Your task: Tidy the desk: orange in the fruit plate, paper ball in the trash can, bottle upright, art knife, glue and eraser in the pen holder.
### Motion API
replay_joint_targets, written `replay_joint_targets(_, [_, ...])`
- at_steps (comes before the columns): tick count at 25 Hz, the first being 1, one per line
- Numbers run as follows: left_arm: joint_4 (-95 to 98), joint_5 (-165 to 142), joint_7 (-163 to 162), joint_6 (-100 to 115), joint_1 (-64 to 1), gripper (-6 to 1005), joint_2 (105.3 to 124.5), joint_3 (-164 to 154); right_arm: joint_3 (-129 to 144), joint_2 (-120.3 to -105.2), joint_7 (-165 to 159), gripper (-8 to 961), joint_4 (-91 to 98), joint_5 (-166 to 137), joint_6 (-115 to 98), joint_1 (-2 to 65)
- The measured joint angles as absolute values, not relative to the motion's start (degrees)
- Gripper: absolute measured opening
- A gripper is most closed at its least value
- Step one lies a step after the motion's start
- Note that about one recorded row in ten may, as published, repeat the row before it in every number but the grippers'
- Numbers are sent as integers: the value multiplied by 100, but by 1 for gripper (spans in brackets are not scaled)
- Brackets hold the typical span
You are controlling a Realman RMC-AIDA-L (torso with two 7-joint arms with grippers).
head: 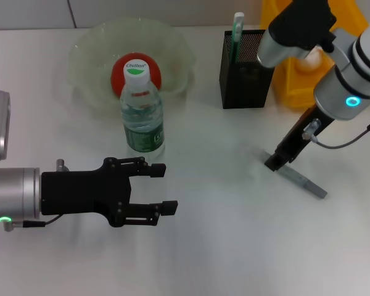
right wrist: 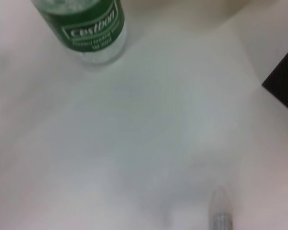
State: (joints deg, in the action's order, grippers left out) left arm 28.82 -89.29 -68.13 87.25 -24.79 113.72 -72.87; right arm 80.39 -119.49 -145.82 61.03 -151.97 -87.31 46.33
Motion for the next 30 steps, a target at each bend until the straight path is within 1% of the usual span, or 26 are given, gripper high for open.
replay_joint_targets(16, [2883, -8930, -6831, 8726, -2517, 783, 11406, -7295, 8042, -11944, -14119, 436, 5338, -15195, -8143, 4688])
replay_joint_targets(21, [2883, -8930, -6862, 8727, -2533, 783, 11415, -7295, 8040, -11944, -14095, 347, 5103, -15195, -8030, 4763])
replay_joint_targets(27, [2883, -8929, -6905, 8733, -2545, 783, 11416, -7295, 7956, -11941, -14098, 139, 5484, -15196, -8211, 4618])
replay_joint_targets(30, [2968, -8929, -7005, 8835, -2560, 783, 11425, -7295, 7750, -11938, -14130, 136, 6396, -15193, -8611, 4320])
